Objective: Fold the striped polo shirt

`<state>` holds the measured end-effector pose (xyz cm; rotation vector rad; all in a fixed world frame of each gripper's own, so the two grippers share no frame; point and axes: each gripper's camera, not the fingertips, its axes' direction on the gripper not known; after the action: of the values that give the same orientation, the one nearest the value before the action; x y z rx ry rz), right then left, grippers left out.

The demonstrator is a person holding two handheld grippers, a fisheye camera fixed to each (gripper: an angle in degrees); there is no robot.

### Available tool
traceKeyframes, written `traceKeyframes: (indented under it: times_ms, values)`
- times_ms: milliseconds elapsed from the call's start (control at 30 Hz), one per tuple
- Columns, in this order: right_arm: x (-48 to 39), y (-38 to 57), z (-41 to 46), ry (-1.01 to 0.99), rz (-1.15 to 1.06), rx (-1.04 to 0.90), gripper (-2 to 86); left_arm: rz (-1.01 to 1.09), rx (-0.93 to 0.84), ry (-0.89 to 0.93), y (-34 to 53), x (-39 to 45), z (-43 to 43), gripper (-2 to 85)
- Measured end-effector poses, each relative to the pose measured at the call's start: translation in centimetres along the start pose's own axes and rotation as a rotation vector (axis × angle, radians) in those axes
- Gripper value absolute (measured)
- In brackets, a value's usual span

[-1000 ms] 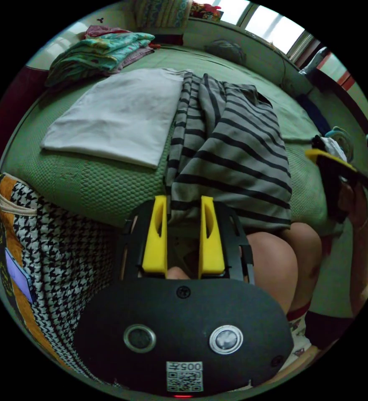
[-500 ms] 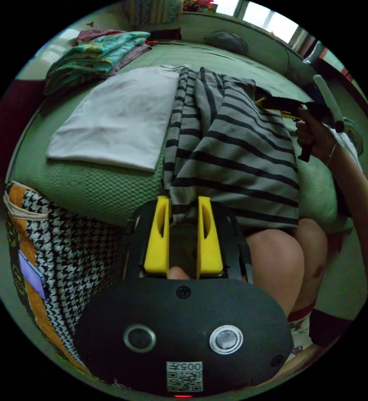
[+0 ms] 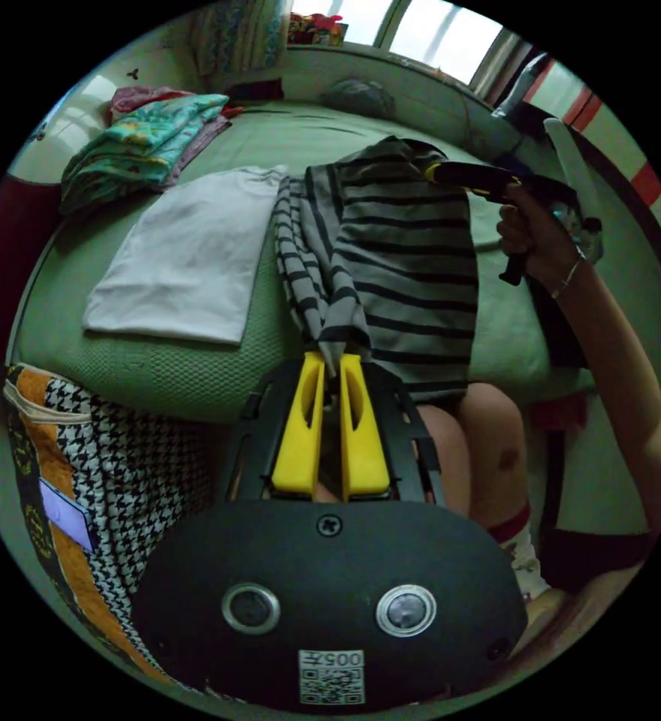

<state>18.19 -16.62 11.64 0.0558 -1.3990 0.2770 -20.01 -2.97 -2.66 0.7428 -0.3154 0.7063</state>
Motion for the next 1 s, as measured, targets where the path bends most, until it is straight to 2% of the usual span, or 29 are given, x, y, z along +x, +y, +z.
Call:
traceKeyframes:
  times_ms: [100, 333, 500, 633, 767, 900, 1000]
  values:
    - [1.1, 0.1, -5.3, 0.031, -0.013, 0.062, 0.7, 0.096, 0.075, -0.020, 0.4, 4.8, -3.0, 4.5]
    - [7.1, 0.6, -18.2, 0.219, 0.007, 0.155, 0.7, 0.291, 0.268, 0.135, 0.7, 17.3, -8.6, 4.7]
    - [11.6, 0.3, -24.0, 0.418, 0.002, 0.137, 0.8, 0.406, 0.338, 0.251, -0.5, 26.4, -9.9, 4.8]
    - [16.3, 1.0, -25.5, 0.558, 0.038, 0.060, 1.0, 0.459, 0.333, 0.364, -1.9, 33.3, -9.0, 4.8]
    - [22.0, 3.0, -23.2, 0.636, 0.148, -0.050, 2.3, 0.455, 0.285, 0.452, -2.9, 38.0, -6.0, 4.8]
    - [26.6, 5.6, -20.4, 0.778, 0.264, -0.069, 6.7, 0.381, 0.131, 0.430, -3.4, 42.3, 1.7, 5.0]
    - [28.6, 7.7, -20.3, 0.665, 0.374, -0.045, 7.8, 0.392, 0.074, 0.443, -2.5, 43.7, 4.9, 5.2]
